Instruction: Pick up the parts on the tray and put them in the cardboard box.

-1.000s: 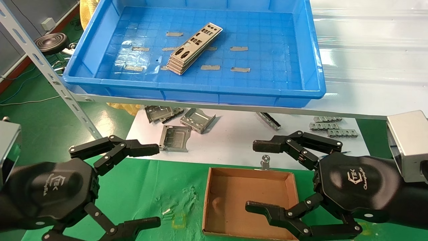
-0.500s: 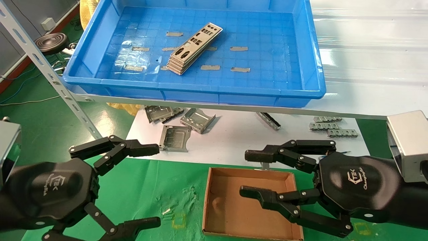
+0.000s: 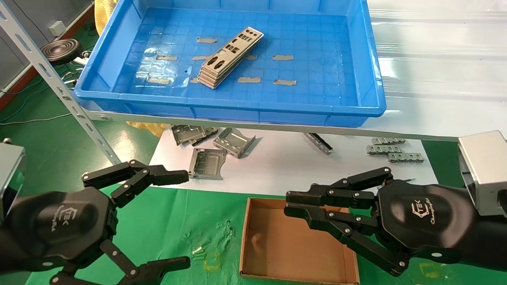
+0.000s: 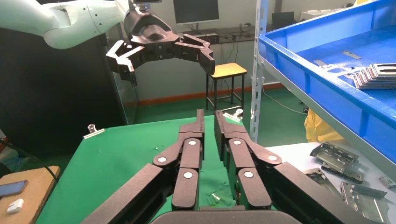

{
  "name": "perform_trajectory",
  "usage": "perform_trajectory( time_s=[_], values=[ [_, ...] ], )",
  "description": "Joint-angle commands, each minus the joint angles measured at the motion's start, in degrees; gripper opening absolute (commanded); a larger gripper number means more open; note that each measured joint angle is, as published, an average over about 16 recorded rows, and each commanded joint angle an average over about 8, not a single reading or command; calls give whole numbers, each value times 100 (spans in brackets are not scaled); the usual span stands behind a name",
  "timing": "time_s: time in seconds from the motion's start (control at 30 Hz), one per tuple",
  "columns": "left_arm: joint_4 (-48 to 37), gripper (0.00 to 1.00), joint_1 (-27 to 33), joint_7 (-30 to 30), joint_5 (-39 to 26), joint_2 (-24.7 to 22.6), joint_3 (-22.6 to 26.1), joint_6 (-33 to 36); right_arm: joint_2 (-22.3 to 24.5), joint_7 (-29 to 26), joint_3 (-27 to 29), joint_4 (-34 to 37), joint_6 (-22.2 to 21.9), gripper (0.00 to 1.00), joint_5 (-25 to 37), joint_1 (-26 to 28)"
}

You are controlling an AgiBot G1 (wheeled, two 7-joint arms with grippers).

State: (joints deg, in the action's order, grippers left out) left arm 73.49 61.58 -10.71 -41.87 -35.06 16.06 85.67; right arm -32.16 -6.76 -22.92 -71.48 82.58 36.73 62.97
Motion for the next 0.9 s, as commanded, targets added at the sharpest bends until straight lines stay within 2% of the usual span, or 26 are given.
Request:
perform_trajectory(
  time_s=[0.03,0.9],
  values=[
    [0,100,0,0,0,0,0,0,0,0,0,0,0,0,0,0],
    [0,100,0,0,0,0,0,0,0,0,0,0,0,0,0,0]
  ],
)
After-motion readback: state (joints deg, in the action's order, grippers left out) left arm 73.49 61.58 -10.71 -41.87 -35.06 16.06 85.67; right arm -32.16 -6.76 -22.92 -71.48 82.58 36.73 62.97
